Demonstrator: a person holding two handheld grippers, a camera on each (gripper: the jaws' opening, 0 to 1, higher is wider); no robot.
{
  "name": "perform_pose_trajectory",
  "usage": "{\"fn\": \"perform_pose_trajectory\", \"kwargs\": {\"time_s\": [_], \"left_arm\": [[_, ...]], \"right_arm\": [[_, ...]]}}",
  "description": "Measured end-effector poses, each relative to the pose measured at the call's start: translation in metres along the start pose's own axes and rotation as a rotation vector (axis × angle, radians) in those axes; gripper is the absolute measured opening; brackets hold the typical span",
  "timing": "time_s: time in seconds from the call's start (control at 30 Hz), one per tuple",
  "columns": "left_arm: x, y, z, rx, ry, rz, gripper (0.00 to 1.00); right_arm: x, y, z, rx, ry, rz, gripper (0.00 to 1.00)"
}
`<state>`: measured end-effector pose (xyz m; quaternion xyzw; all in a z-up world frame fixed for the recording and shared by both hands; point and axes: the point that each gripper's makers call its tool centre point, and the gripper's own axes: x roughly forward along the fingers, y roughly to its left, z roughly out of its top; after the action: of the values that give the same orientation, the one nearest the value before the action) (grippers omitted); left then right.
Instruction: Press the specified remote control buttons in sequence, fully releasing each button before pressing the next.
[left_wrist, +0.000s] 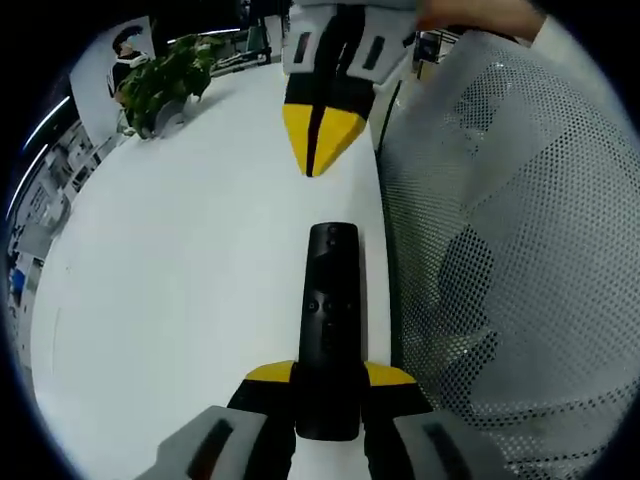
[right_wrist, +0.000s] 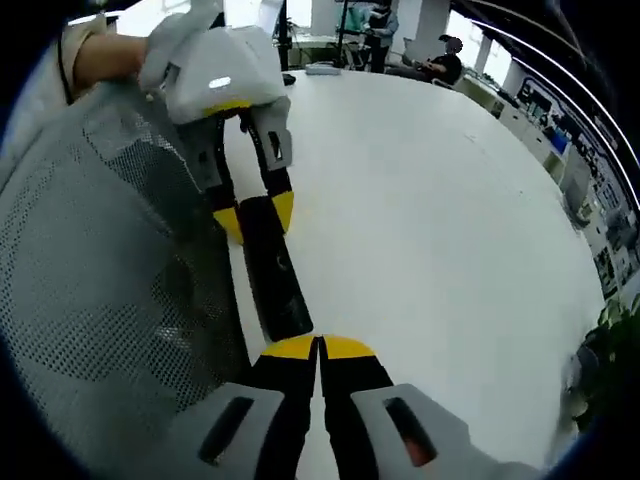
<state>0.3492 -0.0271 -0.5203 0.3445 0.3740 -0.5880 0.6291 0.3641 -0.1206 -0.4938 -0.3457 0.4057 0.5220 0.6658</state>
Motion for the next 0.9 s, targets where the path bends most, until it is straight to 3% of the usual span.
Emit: {"fn": "perform_pose_trajectory", "kwargs": {"time_s": [0.07,0.23,0.37,0.67,0.9], "left_arm": [[0.0,0.0,0.0,0.001,-0.002,0.0,0.24],[0.0,0.0,0.0,-0.001,-0.005,-0.002,0.24],[0.0,0.0,0.0,-0.005,-0.006,-0.003,0.24],[0.0,0.0,0.0,-0.008,-0.003,-0.002,0.24],[0.0,0.0,0.0,-0.003,-0.011,-0.003,0.24]], "right_arm": [[0.009,0.004,-0.004,-0.021,0.035,0.025,0.0],[0.019,0.011,-0.001,-0.049,0.042,0.059,0.0],[0.019,0.014,0.004,-0.043,0.029,0.076,0.0],[0.02,0.013,0.003,-0.095,0.066,0.085,0.0],[0.021,0.014,0.003,-0.195,0.12,0.12,0.0]]}}
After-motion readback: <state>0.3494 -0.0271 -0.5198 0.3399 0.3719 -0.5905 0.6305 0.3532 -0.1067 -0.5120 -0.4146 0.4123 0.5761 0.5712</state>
